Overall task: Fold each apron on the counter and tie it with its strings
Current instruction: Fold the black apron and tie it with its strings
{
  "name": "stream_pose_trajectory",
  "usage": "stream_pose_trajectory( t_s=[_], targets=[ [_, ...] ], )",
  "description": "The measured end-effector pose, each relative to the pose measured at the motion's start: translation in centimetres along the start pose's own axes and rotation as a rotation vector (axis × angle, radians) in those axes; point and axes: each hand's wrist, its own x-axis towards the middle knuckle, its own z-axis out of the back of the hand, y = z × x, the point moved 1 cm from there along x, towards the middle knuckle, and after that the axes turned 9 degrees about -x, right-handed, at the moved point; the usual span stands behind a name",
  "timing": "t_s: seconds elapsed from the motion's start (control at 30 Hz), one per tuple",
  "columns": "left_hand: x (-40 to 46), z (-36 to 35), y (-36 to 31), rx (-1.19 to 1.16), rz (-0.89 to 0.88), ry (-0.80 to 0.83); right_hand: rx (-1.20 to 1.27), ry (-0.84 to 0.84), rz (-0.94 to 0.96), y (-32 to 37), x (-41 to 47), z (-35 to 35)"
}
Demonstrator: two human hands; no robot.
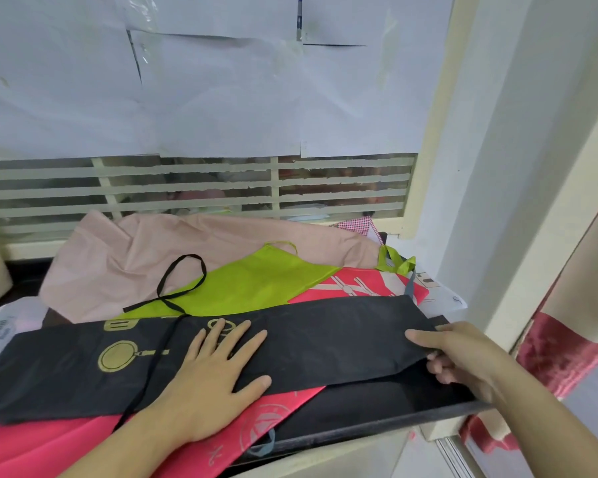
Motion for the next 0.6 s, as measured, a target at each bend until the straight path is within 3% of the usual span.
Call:
stream_pose_trajectory(
  t_s=[0.07,0.23,0.4,0.6],
  targets=[
    [0.0,0.0,-0.2,0.003,0.014,0.003,0.127,0.03,-0.04,0.0,-0.5,-0.6],
    [0.2,0.0,-0.9,0.001,0.051,0.007,-0.041,0.028,0.025,0.5,-1.0,-3.7],
    [0.2,-0.2,-1.1,0.004,0.064,-0.006,0.301,-0.239,0.298,1.5,-1.4,-6.6],
    [0.1,0.2,-1.1,-0.06,0.067,0.031,0.152,-0.12,0.138,2.3,-1.0,-12.1]
  ],
)
